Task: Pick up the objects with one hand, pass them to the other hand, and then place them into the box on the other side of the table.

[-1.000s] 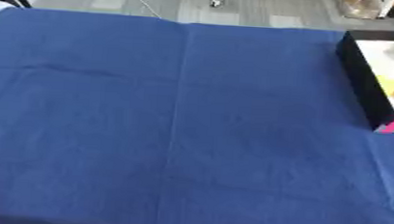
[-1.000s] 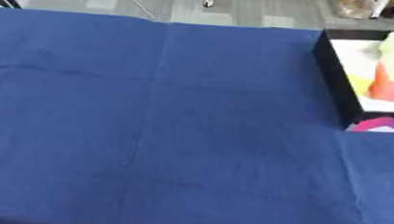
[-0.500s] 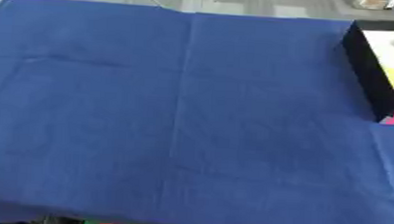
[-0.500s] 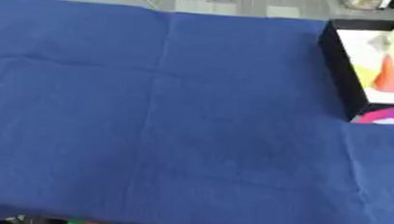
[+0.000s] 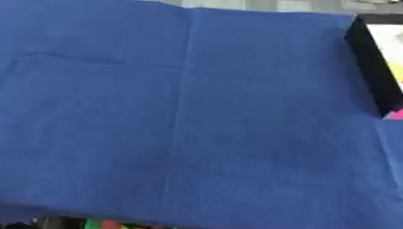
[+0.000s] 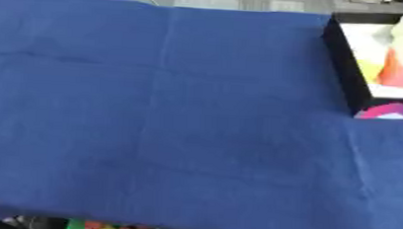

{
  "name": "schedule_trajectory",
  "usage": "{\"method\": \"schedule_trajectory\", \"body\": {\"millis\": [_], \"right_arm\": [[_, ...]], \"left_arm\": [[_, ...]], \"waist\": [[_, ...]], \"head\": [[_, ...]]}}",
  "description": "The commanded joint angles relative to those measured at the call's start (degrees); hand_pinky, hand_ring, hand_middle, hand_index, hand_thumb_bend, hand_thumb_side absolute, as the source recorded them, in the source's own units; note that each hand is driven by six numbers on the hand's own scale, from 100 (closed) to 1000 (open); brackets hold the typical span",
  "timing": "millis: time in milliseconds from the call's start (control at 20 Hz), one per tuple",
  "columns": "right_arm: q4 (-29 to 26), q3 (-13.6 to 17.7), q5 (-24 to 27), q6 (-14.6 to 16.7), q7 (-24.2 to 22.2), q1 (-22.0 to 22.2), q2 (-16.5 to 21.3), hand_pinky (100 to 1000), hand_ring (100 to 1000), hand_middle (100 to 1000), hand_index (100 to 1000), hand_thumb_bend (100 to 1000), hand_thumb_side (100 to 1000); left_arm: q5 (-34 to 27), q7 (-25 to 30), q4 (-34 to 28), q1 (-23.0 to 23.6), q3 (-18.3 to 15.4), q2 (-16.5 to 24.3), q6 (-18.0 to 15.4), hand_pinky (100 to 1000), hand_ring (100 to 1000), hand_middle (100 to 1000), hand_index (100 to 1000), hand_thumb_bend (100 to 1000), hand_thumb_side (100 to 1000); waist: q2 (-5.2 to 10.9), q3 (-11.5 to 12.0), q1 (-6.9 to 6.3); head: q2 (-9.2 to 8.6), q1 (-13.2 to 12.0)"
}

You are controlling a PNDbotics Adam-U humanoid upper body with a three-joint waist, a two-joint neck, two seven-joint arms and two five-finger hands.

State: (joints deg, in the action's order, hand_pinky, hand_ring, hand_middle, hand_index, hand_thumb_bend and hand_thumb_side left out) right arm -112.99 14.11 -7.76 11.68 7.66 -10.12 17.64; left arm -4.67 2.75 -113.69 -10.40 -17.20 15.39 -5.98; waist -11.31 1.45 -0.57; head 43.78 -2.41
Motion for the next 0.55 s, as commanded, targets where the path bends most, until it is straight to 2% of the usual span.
{"method": "schedule_trajectory", "body": {"millis": [50,400,550], "right_arm": [[-0.97,0.29,-0.21,-0.14,-0.37,-0.68,0.5,943,870,564,1000,100,532],[-1.07,0.27,-0.18,-0.69,-0.56,-1.32,-0.14,944,869,565,1000,100,534],[-1.05,0.23,-0.3,-0.98,-0.65,-1.55,-0.33,945,870,565,1000,100,535]], "left_arm": [[-0.07,0.32,-0.91,-1.04,0.22,0.19,0.55,775,653,611,753,112,932],[-0.24,0.7,-0.91,-1.49,0.32,-0.48,0.97,775,653,611,754,115,939],[-0.31,0.89,-0.91,-1.44,0.43,-0.69,1.07,774,652,610,751,116,942]], "waist": [[1.33,-0.1,-0.06],[1.2,-0.37,-0.39],[1.15,-0.47,-0.59]], "head": [[0.34,0.61],[0.34,1.88],[0.34,3.53]]}}
